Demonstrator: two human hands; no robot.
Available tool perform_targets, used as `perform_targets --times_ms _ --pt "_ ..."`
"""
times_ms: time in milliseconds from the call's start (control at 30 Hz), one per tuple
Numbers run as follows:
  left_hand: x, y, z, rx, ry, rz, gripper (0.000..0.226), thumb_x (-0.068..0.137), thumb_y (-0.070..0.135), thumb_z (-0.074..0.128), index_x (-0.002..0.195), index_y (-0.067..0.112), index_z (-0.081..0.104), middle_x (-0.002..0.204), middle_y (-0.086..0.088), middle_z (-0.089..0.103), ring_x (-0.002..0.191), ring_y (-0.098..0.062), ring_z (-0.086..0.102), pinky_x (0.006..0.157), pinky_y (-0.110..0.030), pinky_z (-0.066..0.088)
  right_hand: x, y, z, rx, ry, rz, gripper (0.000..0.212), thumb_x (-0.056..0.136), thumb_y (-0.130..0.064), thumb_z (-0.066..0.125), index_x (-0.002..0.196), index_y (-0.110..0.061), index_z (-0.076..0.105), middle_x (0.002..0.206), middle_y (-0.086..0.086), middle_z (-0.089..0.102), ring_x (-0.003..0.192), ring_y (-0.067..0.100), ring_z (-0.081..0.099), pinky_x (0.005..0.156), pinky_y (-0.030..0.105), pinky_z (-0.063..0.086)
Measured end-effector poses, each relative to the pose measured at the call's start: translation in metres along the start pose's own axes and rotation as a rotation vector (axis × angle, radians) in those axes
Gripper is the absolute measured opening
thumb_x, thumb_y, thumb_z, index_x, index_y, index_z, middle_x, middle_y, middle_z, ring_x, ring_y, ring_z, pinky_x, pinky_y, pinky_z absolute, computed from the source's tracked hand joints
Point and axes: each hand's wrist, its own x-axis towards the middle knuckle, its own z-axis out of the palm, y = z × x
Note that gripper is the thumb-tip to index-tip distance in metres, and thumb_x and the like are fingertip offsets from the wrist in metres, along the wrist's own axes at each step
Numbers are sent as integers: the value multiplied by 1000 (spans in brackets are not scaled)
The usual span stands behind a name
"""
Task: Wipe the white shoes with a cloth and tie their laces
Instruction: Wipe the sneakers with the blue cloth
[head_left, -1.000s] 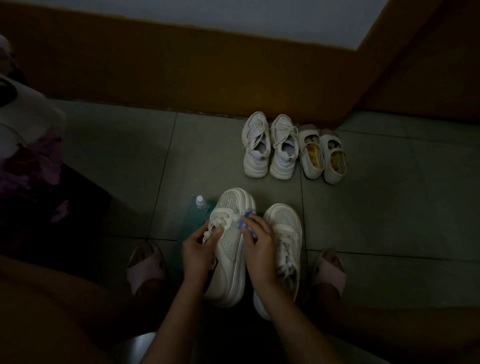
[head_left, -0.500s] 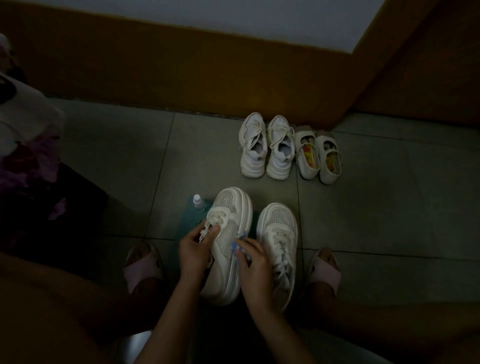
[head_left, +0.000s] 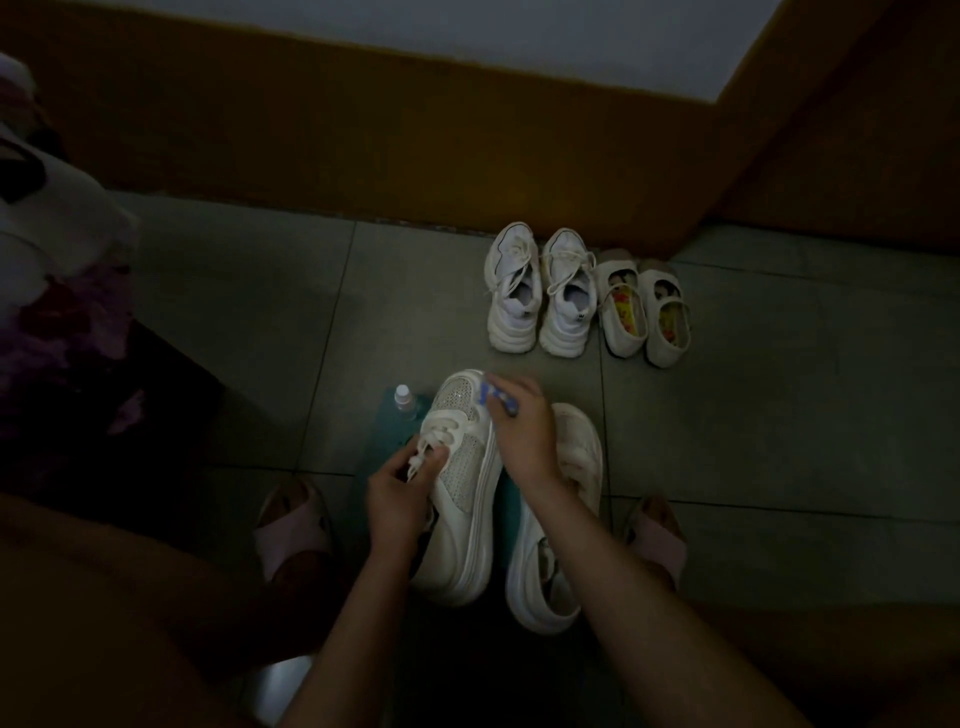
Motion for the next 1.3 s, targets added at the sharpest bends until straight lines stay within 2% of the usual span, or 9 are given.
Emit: perform_targets --times_ms 167,333,433,667,767,867,967,1200,1300 --pt "3 -2 0 21 21 7 27 82 7 68 108 0 68 98 -9 71 81 -3 66 71 -11 49 -27 13 9 -47 29 -28 27 96 -18 50 116 -7 65 124 6 55 115 15 51 98 27 42" --pt "4 -4 1 27 24 -20 30 80 10 71 108 2 68 100 -10 72 94 -18 66 88 -30 51 -56 25 11 17 107 -16 16 86 -7 63 100 -8 71 108 2 60 105 13 57 95 31 48" --pt "2 -3 1 17 32 -23 30 81 12 70 108 1 68 99 -13 71 90 -17 66 85 -29 51 -72 23 16 62 106 29 16 84 -3 65 96 -10 72 105 1 58 105 11 58 94 19 46" --pt "1 -1 2 12 41 0 27 83 7 67 108 -1 67 96 -12 70 69 3 64 67 -9 50 -110 25 14 100 79 97 23 83 -8 67 90 -29 70 100 -4 58 96 2 59 85 16 47" --pt "0 1 2 -9 39 -7 27 83 6 67 109 -2 67 97 -13 70 74 -1 65 75 -16 52 -122 26 7 129 60 111 36 79 0 68 87 -35 62 99 1 60 95 -3 57 81 6 42" --pt "-1 3 3 -38 36 -33 29 82 7 67 109 -3 66 101 -16 70 89 -17 65 86 -30 51 -127 25 0 254 0 256 41 78 3 68 107 -24 58 100 -1 58 84 -11 56 73 7 45" --pt "-1 2 2 -30 30 -20 30 81 7 68 110 -1 67 101 -14 71 87 -15 65 81 -21 51 -100 22 -12 363 63 326 37 83 2 64 115 -14 56 94 -6 59 70 -10 61 61 11 50" --pt "-3 3 2 -9 7 -18 26 81 9 70 106 3 69 98 -10 72 90 -15 67 85 -26 51 24 -11 -12 175 166 102 21 86 -2 62 106 5 62 100 14 58 76 7 56 63 3 42" --pt "-4 3 2 12 1 -13 25 81 10 70 105 4 70 98 -10 72 89 -14 67 85 -26 50 50 -14 11 65 34 62 25 87 -5 62 111 1 63 104 17 63 90 22 62 80 30 52"
